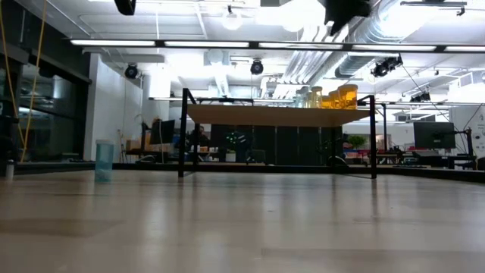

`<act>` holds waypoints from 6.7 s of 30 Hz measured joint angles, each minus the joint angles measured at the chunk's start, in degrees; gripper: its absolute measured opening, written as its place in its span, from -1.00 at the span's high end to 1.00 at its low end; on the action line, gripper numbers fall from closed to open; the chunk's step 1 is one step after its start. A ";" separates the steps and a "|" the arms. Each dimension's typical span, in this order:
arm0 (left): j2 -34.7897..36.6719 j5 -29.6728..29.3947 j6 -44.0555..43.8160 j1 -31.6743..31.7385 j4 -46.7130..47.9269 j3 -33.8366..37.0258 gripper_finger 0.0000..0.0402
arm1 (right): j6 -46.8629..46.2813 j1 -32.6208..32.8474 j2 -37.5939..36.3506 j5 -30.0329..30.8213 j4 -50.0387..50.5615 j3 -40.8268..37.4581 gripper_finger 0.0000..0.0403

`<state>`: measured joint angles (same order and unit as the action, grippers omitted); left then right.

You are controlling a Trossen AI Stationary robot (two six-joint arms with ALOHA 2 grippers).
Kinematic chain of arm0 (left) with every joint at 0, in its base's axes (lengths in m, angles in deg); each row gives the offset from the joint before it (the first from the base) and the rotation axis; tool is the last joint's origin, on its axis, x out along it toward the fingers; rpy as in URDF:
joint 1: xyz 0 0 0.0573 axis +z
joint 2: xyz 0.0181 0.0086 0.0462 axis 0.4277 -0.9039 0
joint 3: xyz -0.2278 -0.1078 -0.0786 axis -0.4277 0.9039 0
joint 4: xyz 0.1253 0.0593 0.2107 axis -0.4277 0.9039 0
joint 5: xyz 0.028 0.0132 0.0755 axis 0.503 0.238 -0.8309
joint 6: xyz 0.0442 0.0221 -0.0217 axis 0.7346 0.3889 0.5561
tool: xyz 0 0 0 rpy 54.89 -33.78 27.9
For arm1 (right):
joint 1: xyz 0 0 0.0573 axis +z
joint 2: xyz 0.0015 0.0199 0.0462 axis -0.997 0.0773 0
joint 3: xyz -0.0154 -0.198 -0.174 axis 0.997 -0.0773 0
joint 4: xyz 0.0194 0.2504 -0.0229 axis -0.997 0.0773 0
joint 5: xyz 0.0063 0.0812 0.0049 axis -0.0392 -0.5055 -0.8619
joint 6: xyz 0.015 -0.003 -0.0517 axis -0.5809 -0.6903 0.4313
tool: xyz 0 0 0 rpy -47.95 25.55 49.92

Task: Pick and place medicine bottles onto shelf by color
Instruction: Put the blue pill bottle on the shelf, then put the green pill bottle on the shelf with the green pill bottle

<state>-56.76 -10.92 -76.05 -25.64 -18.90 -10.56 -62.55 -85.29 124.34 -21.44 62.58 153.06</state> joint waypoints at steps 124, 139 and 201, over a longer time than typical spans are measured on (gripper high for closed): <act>-34.59 14.87 6.72 7.02 68.57 -43.78 0.46 | -3.02 9.11 -23.09 14.12 -42.62 -31.72 0.11; -64.77 9.71 26.44 18.88 68.15 -76.37 0.46 | -10.25 9.00 -20.11 26.06 -46.75 -31.77 0.11; -79.41 13.85 31.95 27.50 65.29 -82.77 0.12 | -12.02 9.00 -18.66 31.58 -49.56 -31.88 0.11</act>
<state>-136.17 2.94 -44.10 1.86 46.39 -93.33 -74.58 -76.29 105.69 10.15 13.02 121.18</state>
